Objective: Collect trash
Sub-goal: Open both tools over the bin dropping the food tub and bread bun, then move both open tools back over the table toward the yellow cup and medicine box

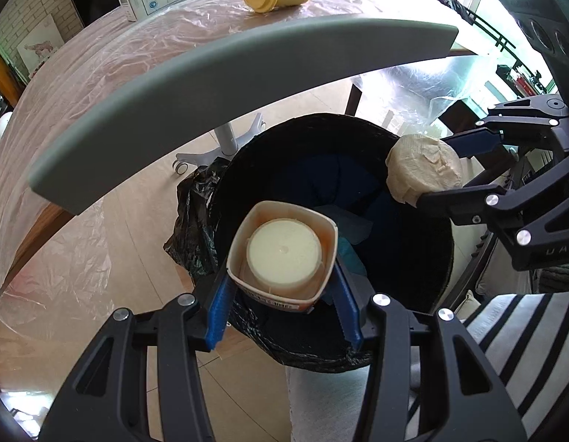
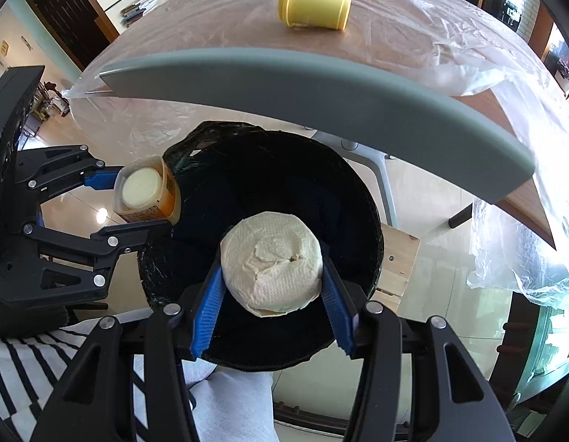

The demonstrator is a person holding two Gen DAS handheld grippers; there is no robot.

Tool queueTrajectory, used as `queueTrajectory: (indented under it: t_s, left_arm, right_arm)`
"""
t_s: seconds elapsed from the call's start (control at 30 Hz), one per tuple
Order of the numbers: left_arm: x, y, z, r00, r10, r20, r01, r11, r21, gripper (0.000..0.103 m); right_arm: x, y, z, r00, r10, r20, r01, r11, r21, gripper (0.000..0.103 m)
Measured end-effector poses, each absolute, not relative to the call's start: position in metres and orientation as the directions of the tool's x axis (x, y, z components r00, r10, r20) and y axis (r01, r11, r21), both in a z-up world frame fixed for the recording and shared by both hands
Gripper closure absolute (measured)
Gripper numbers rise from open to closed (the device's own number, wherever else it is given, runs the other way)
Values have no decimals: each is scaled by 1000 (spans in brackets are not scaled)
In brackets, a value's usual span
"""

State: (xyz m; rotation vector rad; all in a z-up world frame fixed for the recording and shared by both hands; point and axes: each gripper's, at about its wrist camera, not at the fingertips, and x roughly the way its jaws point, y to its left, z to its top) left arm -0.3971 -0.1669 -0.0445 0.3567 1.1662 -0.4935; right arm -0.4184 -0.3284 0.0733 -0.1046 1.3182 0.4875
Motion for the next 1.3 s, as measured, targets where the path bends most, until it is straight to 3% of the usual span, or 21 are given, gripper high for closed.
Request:
queueTrajectory:
  t_s: [0.37,0.43,0.47,0.73,0.8,0.9,1.1,1.3]
  left_arm:
    - [-391,-173,-51,292,-194,-937,558,830,2,52]
    - [-392,-172,-47,317,-188,-930,551,834,19,26]
    - [-392,-171,-44,329,-192,-924,547,837,21,22]
    - [-397,-154,-16,359,-233,-904,526,851,-10,21]
    - [-402,-149,3,387,-269,-882,533,846,-24,21]
    - [-400,-136,42,469,-322,-823,522,852,-36,7]
    - [-334,-114,95,606,-310,-732,387,920,-70,3]
    - [-253,-120,94,618,-258,-742,394,919,9,3]
  right_arm:
    - [-416,-322,65,155,253,-955,-403,899,172,52]
    - [-417,-324,67,164,244,-956,-398,903,162,36]
    - [-418,-325,68,170,244,-955,-393,905,161,33]
    - [-426,-348,112,239,289,-927,-341,919,199,25]
    - [-428,-354,140,313,308,-898,-338,920,198,15]
    - [-424,-359,172,415,319,-852,-308,931,198,4]
    - [-384,-353,190,500,324,-803,-220,945,244,4]
    - [-343,-319,175,478,315,-820,-231,946,228,4]
